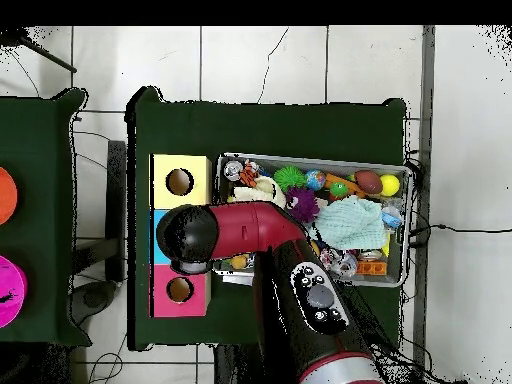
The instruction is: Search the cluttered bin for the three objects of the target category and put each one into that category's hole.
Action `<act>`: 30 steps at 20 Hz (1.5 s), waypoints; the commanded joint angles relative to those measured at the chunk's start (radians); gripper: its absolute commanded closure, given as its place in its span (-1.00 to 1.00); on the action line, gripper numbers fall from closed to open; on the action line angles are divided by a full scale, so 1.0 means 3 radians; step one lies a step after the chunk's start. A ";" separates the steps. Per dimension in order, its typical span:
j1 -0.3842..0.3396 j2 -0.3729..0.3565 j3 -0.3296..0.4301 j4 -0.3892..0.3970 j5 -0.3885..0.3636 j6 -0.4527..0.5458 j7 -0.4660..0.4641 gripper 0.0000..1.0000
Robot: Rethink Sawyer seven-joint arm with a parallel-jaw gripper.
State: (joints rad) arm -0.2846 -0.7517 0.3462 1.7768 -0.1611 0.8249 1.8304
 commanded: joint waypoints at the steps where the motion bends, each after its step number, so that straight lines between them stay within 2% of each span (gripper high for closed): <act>1: 0.0102 0.0298 -0.0211 -0.0213 0.0153 -0.0216 0.0795 1.00; 7: 0.0157 0.0403 -0.0261 -0.0344 0.0223 -0.0193 0.0695 1.00; 14: 0.0197 0.0333 -0.0346 -0.0300 0.0281 -0.0156 0.0656 1.00; 18: 0.0136 0.0181 -0.0359 -0.0193 0.0325 -0.0026 0.0528 1.00; 22: 0.0059 -0.0252 -0.0398 -0.0103 0.0380 0.0551 0.0357 1.00; 24: 0.0085 -0.0410 -0.0427 -0.0177 0.0365 0.0862 0.0341 1.00; 30: 0.0106 -0.0563 -0.0388 -0.0326 0.0425 0.1326 0.0391 1.00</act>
State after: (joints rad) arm -0.2317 -0.8501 0.2398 1.7218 -0.0792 1.0456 1.8304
